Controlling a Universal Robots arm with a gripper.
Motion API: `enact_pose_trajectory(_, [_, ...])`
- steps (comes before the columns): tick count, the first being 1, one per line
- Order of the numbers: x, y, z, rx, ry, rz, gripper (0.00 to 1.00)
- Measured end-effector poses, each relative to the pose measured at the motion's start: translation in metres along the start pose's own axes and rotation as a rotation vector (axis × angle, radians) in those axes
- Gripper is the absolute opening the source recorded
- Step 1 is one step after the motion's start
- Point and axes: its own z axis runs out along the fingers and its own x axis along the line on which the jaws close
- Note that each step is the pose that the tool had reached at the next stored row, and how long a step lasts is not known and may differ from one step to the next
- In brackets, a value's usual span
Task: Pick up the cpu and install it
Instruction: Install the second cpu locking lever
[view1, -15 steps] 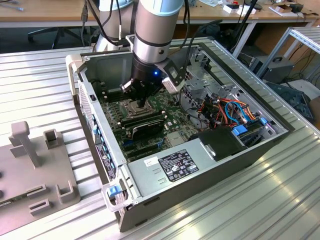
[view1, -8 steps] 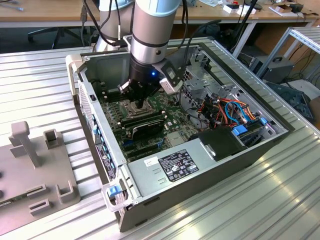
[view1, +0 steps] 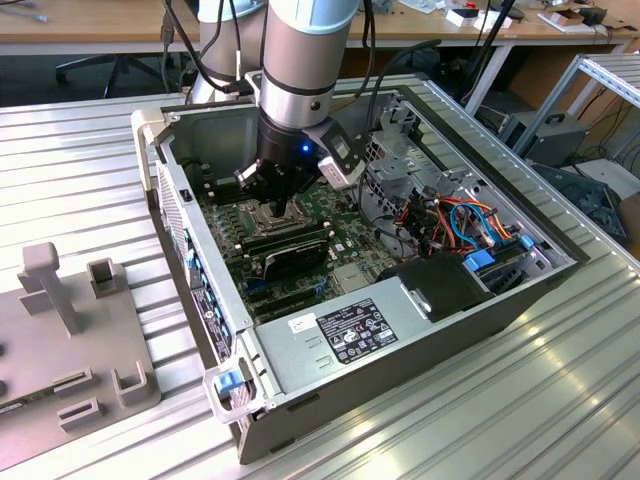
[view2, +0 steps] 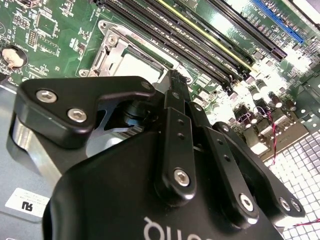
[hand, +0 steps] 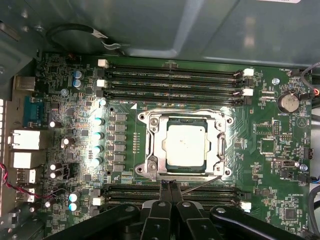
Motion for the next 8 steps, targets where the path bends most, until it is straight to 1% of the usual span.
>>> enact_pose_trajectory(6, [0.0005,-0.0002,-0.0001,0.0001,-0.0003,0.000,0.11])
enact_pose_trajectory(7, [0.0011,-0.0002,-0.0001,0.0001,-0.0009,0.000,0.11])
enact_pose_trajectory(8, [0.0024,-0.0001,0.0002,0.0000,-0.0029,0.000,0.11])
